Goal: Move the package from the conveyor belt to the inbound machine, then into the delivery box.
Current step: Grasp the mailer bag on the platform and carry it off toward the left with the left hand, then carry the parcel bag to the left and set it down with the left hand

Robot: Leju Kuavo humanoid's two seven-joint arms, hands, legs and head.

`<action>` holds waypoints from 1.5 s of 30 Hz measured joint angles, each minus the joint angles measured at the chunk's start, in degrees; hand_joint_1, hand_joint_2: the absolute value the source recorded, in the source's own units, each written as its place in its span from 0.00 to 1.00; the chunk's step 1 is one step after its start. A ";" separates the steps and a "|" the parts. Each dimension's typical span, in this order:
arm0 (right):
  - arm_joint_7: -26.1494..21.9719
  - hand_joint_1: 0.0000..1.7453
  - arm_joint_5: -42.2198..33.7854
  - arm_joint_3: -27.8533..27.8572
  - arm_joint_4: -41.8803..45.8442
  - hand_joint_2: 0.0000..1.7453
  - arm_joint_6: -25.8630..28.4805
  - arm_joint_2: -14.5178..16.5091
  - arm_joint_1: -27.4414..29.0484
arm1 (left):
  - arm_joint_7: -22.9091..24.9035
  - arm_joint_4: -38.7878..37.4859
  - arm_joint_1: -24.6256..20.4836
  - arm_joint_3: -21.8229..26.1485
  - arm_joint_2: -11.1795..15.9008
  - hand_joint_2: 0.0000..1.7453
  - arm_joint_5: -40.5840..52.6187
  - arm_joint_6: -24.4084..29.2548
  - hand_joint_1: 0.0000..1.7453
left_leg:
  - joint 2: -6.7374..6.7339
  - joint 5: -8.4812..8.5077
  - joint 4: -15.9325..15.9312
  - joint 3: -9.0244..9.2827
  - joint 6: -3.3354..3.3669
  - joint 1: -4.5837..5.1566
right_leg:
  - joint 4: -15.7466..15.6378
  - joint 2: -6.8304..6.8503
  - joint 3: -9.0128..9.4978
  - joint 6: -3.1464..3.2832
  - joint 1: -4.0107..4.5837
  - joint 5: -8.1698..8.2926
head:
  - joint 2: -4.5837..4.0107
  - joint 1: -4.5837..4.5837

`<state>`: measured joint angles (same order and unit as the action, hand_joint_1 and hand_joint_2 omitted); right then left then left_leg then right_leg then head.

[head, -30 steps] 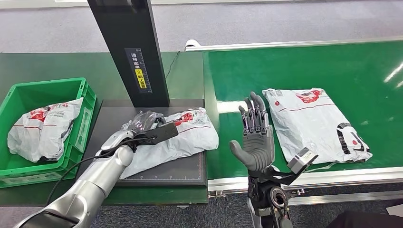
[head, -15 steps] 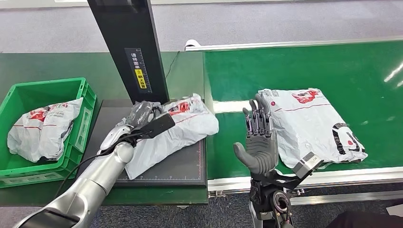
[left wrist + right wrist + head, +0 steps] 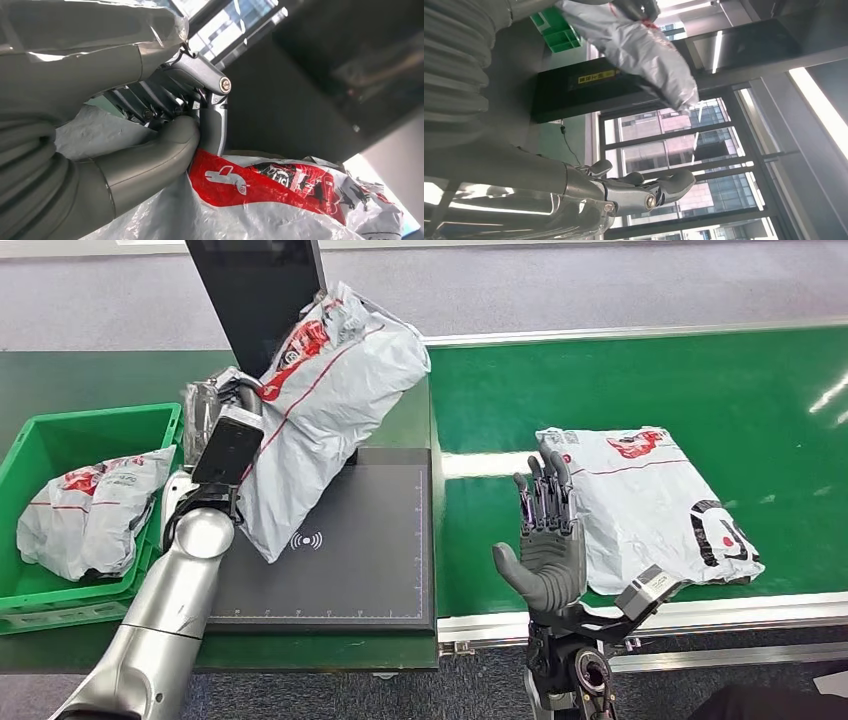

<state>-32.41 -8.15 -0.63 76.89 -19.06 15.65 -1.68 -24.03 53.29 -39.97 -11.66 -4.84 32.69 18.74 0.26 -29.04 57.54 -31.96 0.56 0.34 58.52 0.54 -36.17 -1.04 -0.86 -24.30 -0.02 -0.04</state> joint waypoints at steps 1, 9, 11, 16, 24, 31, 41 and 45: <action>0.00 0.00 0.00 0.01 0.00 1.00 0.02 0.00 0.03 | -0.14 1.11 0.31 0.27 0.17 1.00 -0.50 0.47 1.00 | -0.01 0.00 0.00 0.00 0.00 0.00 | 0.00 0.00 0.00 0.00 0.00 0.00 | 0.01 0.00; -0.02 0.00 0.01 0.63 0.36 1.00 -0.04 0.00 0.92 | 1.56 10.83 1.20 6.29 5.17 1.00 -6.94 0.89 1.00 | -0.17 0.00 -0.01 0.01 -0.01 -0.03 | 0.03 -0.09 -0.03 0.01 0.03 0.00 | 0.00 0.00; -0.03 0.00 0.02 1.08 0.37 1.00 -0.24 0.00 1.05 | 2.24 12.49 0.67 9.15 7.56 1.00 -8.76 -0.09 1.00 | -0.27 0.01 -0.02 0.02 -0.01 -0.05 | 0.05 -0.14 -0.05 0.02 0.06 0.00 | 0.01 0.00; -0.33 0.00 0.09 1.86 0.32 1.00 -1.25 0.00 1.05 | 3.95 11.74 -2.20 16.32 14.57 1.00 -11.12 -3.26 1.00 | -0.35 0.03 -0.02 0.04 -0.06 -0.11 | 0.07 -0.26 -0.07 0.04 0.10 0.00 | 0.00 -0.01; -0.44 0.00 0.39 2.74 -0.14 1.00 -2.54 0.11 0.62 | 6.62 -3.24 -9.94 25.25 22.39 1.00 -6.76 -3.63 1.00 | -0.33 0.06 -0.02 0.03 -0.09 -0.13 | 0.07 -0.27 -0.07 0.09 0.11 0.01 | 0.01 -0.03; -0.44 0.00 0.55 2.91 -0.66 1.00 -2.62 0.30 0.28 | 6.94 -10.74 -12.62 27.86 24.54 1.00 -5.87 -3.17 1.00 | -0.32 0.06 -0.02 0.00 -0.10 -0.12 | 0.05 -0.26 -0.09 0.11 0.11 0.03 | 0.00 -0.02; -0.43 0.00 0.54 3.69 -0.80 1.00 -3.42 0.52 0.13 | 10.90 -19.90 -12.89 29.71 25.65 1.00 0.42 -4.91 1.00 | -0.32 0.06 -0.02 0.03 -0.11 -0.12 | 0.05 -0.27 -0.09 0.12 0.12 0.03 | 0.01 -0.02; -0.42 0.00 0.50 4.43 -0.79 1.00 -3.46 0.75 0.71 | 12.36 -24.39 -11.64 29.60 24.93 1.00 6.24 -8.13 1.00 | -0.34 0.06 -0.02 0.04 -0.11 -0.11 | 0.05 -0.27 -0.09 0.12 0.11 0.03 | 0.01 -0.03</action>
<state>-32.83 -7.66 3.79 76.11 -22.52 16.40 -0.97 -11.67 28.90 -51.61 17.93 20.10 38.93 10.61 -0.07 -28.97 57.52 -31.93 0.45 0.23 58.57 0.27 -36.26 -0.92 -0.75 -24.28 -0.02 -0.07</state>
